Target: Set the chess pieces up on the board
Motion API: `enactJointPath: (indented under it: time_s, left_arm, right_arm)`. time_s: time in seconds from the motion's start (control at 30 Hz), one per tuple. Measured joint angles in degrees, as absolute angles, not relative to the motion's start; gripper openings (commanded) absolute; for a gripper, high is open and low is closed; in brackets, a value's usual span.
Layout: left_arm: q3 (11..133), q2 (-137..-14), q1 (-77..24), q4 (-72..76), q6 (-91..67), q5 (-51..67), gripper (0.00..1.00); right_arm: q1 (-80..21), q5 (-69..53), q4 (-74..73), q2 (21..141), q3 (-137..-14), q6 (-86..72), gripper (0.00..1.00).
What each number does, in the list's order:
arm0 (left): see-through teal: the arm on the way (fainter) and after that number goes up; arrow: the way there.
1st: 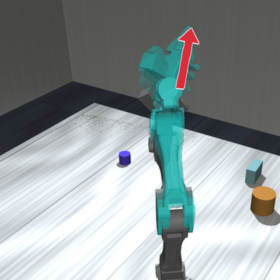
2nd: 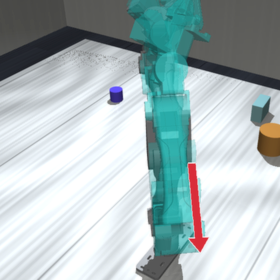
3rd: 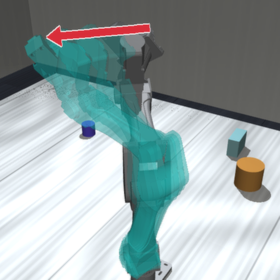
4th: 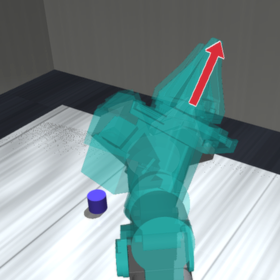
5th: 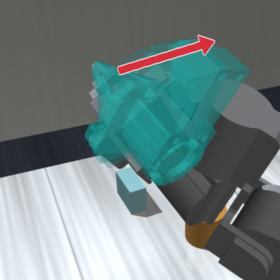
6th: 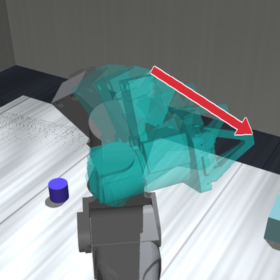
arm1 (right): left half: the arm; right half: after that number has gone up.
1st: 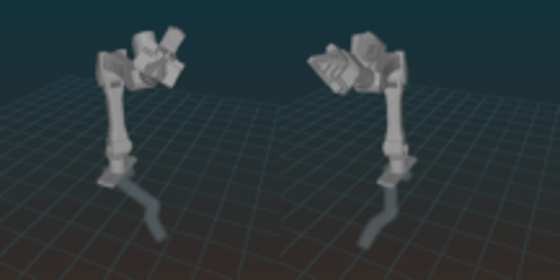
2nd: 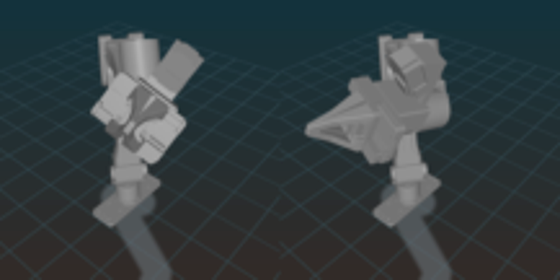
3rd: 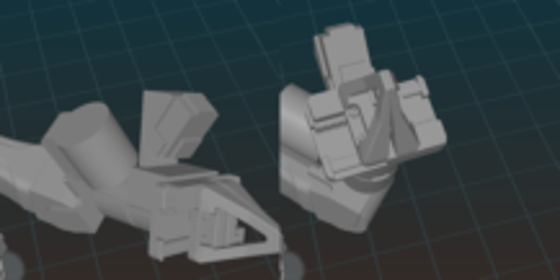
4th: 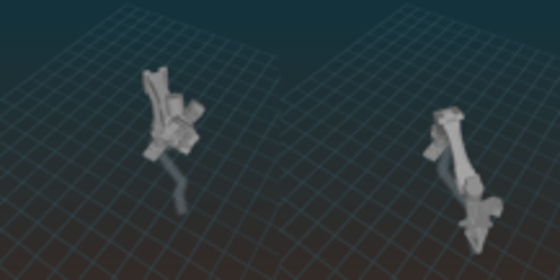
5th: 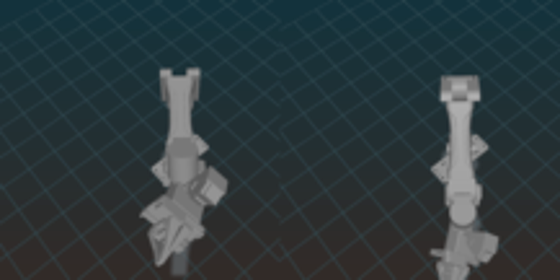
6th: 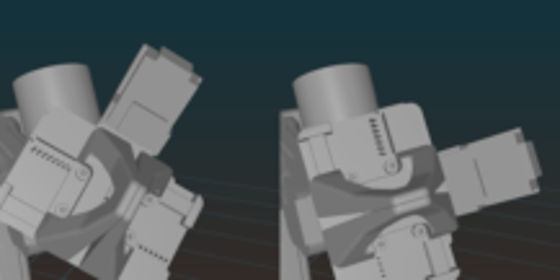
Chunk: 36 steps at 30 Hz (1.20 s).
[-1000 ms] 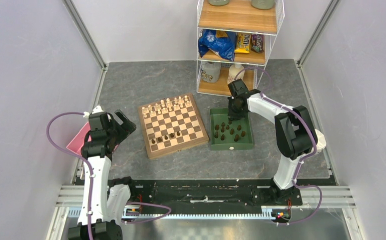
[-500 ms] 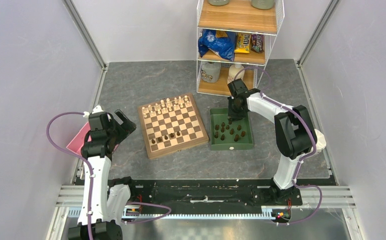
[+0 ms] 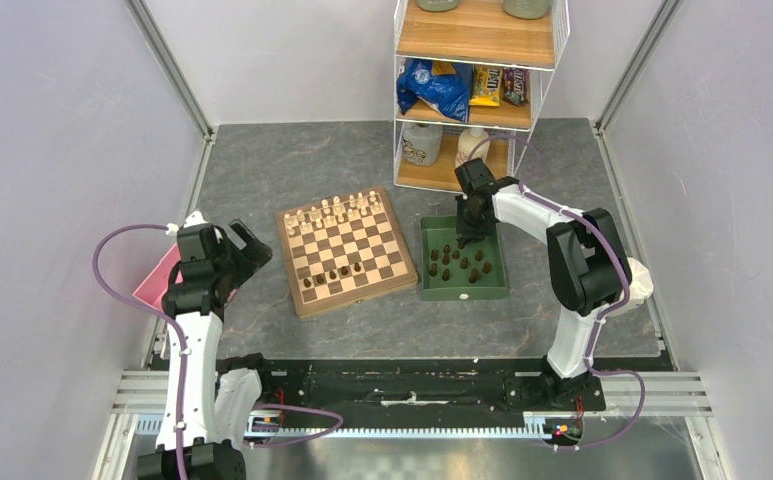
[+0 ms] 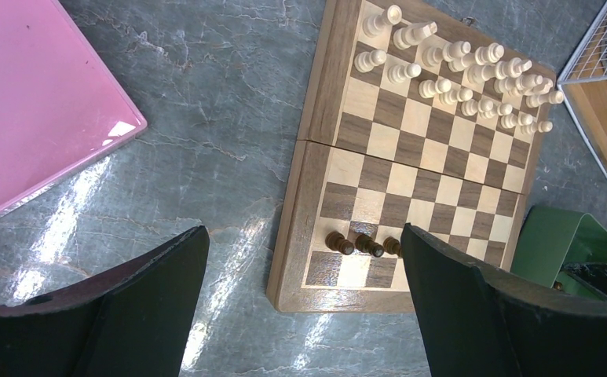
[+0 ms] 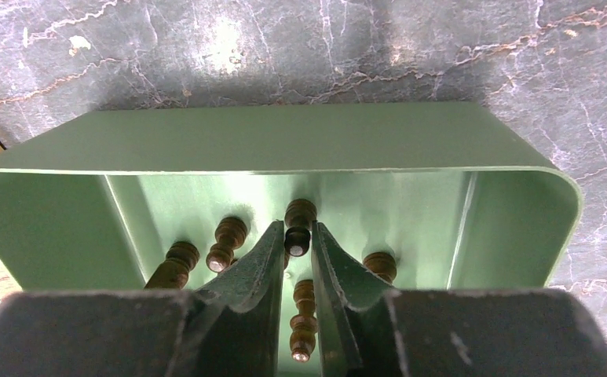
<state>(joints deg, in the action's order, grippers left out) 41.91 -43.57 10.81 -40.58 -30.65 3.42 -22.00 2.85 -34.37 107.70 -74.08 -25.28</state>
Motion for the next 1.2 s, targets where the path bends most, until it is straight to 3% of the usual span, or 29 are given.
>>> enactJointPath:
  time_s: [0.23, 0.57, 0.77, 1.0, 1.2]
  left_arm:
    - [41.9, -43.6, 10.8, -40.6, -30.7, 3.4, 0.99]
    - [41.9, -43.4, 10.9, -40.6, -30.7, 3.4, 0.99]
    - [41.9, -43.2, 10.9, -40.6, -30.7, 3.4, 0.99]
    - [41.9, -42.8, 11.2, -40.6, -30.7, 3.4, 0.99]
    - [41.9, -42.6, 11.2, -40.6, -30.7, 3.4, 0.99]
  right_arm:
    - [-22.0, 2.9, -34.3, 107.7, -74.1, -25.0, 0.12]
    - [-24.1, 4.5, -37.0, 99.4, -74.7, -24.2, 0.12]
    - [-30.8, 5.6, -38.6, 94.5, -80.8, -23.8, 0.13]
    - [-42.6, 6.0, -38.8, 102.3, -89.5, -23.7, 0.13]
    - [-47.0, 6.2, -40.2, 111.0, -92.8, -24.1, 0.14]
